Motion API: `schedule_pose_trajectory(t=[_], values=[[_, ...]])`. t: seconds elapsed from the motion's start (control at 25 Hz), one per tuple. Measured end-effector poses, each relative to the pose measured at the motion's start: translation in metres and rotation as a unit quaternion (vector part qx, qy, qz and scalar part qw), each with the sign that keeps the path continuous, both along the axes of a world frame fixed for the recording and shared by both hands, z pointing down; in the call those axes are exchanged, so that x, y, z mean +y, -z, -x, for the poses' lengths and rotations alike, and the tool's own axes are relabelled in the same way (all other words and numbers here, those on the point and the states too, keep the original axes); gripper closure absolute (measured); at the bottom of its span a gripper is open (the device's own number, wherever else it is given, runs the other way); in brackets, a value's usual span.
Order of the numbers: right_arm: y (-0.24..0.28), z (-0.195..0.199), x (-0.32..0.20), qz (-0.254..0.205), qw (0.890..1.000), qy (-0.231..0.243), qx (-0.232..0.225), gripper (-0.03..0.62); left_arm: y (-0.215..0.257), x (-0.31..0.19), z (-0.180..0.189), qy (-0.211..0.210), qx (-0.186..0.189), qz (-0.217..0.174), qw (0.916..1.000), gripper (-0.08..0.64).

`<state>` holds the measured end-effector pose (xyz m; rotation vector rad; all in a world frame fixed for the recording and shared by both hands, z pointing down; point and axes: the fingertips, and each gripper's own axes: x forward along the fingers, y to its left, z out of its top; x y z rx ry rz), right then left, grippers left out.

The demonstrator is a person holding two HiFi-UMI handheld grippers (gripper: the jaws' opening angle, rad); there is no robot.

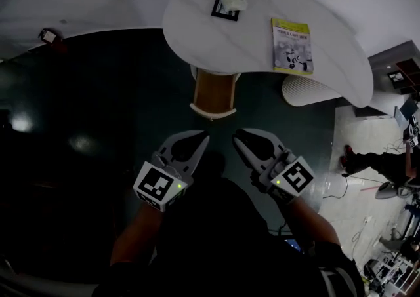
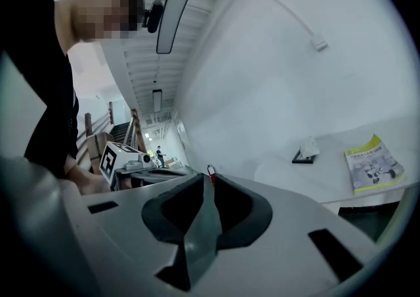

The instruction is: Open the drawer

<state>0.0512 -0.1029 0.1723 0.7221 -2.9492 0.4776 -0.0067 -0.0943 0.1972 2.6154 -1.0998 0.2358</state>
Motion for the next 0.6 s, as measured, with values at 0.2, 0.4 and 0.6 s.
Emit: schedule_pose_trajectory(t=[0.2, 0.4, 0.6], values=[[0.045, 0.003, 0.034, -0.039, 0.999, -0.007, -0.011, 0.549, 0.050, 0.042, 0.008, 0.007, 0.029, 0.000, 0.9995, 0.546], [0.082, 0.020, 0.069, -0.059, 0.998, -0.025, -0.024, 0.557, 0.078, 0.083, 0.032, -0.021, 0.002, -0.019, 0.9996, 0.546], [0.095, 0.042, 0.121, -0.055, 0.997, -0.053, -0.023, 0.566, 0.090, 0.125, 0.068, -0.010, -0.013, -0.031, 0.9994, 0.546]])
